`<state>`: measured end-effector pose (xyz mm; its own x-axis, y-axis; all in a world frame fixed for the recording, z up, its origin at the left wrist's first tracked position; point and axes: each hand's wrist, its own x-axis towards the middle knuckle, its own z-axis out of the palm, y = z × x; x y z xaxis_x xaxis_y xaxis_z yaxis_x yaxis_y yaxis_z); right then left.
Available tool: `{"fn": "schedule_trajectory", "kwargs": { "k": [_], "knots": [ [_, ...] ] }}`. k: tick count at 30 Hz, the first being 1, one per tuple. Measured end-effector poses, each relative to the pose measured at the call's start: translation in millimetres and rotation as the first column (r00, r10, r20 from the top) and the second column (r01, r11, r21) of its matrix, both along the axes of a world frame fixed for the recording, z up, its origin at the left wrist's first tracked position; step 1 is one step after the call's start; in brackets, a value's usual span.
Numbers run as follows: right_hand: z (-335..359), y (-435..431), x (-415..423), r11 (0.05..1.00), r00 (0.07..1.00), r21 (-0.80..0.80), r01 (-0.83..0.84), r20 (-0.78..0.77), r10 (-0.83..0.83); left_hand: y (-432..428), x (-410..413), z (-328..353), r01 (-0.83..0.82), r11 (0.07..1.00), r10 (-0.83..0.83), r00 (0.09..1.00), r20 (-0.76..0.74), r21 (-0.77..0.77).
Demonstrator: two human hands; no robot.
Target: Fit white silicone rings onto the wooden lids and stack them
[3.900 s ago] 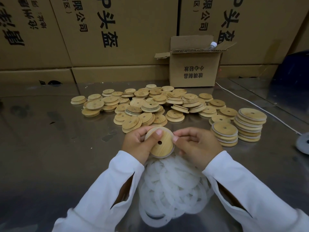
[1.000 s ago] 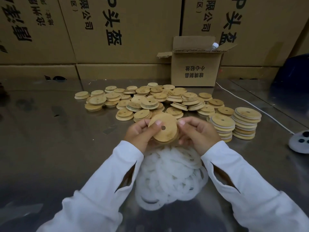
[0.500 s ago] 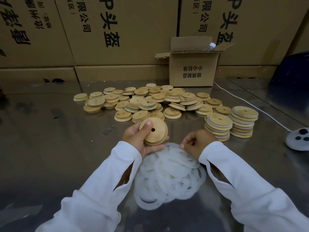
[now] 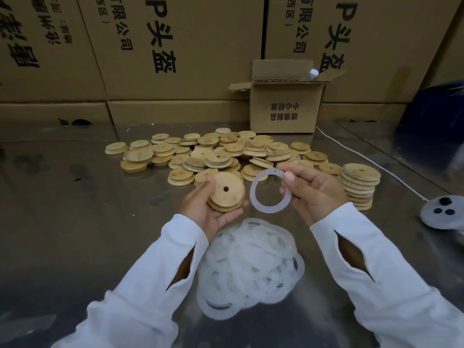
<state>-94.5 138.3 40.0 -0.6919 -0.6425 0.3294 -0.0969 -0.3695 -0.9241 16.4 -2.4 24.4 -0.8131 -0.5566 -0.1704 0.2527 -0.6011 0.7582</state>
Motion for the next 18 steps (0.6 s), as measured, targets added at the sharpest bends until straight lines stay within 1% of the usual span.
{"fn": "schedule_trajectory", "kwargs": {
  "k": [2, 5, 8, 9, 10, 12, 13, 15, 18],
  "knots": [
    [-3, -4, 6, 0.998, 0.997, 0.048, -0.027, -0.073, 0.030, 1, -2, 2, 0.041, 0.999, -0.041, 0.999, 0.001, 0.035],
    [-7, -10, 15, 0.992, 0.990, 0.094, -0.079, -0.111, 0.090, 4, -4, 4, 0.139, 0.990, -0.139, 0.990, 0.007, 0.004],
    [-8, -12, 18, 0.993, 0.981, 0.120, -0.021, -0.188, 0.043, 9, -6, 5, 0.206, 0.978, -0.206, 0.978, -0.022, -0.012],
    [-8, -12, 18, 0.993, 0.977, 0.116, 0.009, -0.210, 0.016, 10, -6, 4, 0.206, 0.977, -0.207, 0.978, -0.003, -0.058],
    [-7, -12, 19, 0.993, 0.974, 0.107, 0.040, -0.225, -0.015, 11, -5, 3, 0.202, 0.969, -0.198, 0.979, 0.041, -0.139],
    [-6, -12, 19, 0.990, 0.970, 0.088, 0.106, -0.230, -0.083, 13, -5, 0, 0.211, 0.924, -0.188, 0.977, 0.101, -0.319],
    [-6, -12, 19, 0.987, 0.967, 0.077, 0.138, -0.228, -0.117, 14, -4, -2, 0.216, 0.900, -0.195, 0.976, 0.094, -0.379],
    [-6, -12, 16, 0.980, 0.962, 0.056, 0.189, -0.208, -0.174, 18, -3, -5, 0.225, 0.880, -0.220, 0.974, 0.061, -0.418],
    [-7, -11, 15, 0.973, 0.958, 0.050, 0.225, -0.195, -0.212, 19, -4, -6, 0.233, 0.876, -0.233, 0.971, 0.053, -0.422]
  ]
}}
